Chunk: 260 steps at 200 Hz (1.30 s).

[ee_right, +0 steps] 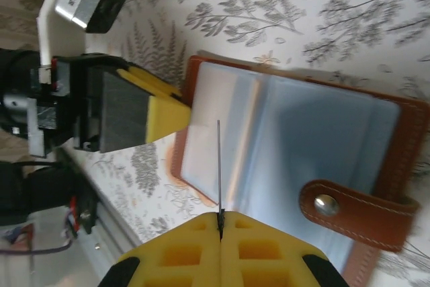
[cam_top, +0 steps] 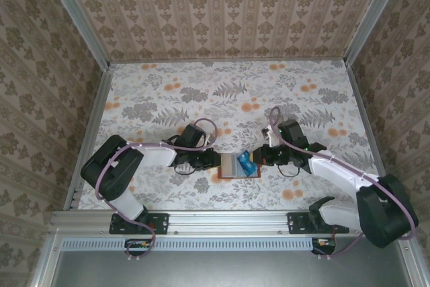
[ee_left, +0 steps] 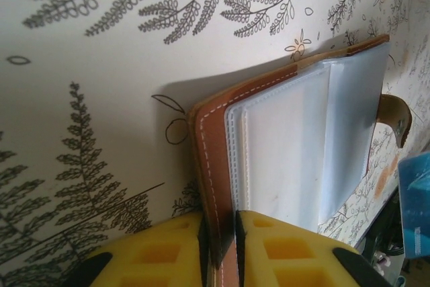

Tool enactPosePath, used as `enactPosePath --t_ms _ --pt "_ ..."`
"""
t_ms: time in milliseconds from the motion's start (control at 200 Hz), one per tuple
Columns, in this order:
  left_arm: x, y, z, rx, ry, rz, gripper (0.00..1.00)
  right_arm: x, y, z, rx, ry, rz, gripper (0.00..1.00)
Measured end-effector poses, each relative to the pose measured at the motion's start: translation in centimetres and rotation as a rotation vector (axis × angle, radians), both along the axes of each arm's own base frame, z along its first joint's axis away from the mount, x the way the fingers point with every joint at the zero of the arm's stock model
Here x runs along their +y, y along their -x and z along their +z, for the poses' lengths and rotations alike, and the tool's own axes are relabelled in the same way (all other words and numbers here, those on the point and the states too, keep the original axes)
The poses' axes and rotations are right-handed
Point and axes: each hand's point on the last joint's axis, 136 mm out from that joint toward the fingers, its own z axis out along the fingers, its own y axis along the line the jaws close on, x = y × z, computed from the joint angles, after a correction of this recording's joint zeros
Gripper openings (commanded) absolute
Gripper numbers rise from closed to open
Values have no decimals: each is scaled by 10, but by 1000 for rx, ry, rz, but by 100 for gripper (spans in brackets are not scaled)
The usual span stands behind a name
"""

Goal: Put the credit cards into the card holder

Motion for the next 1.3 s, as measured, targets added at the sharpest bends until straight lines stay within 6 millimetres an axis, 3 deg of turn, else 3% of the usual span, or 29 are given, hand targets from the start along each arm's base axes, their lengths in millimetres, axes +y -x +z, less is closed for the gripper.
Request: enactPosePath --t_ms 145,285,850,1300 --pt "-3 -1 1 0 10 -7 7 7 -2 -11 55 -44 22 0" --pt "-5 -2 2 -8 20 -8 2 -1 -6 -23 92 -46 -10 0" --pt "-7 -2 1 -7 24 -8 0 -10 -3 -37 116 -73 -61 0" --pt "-9 -1 1 -1 25 0 0 -8 -18 -44 122 -106 -135 0"
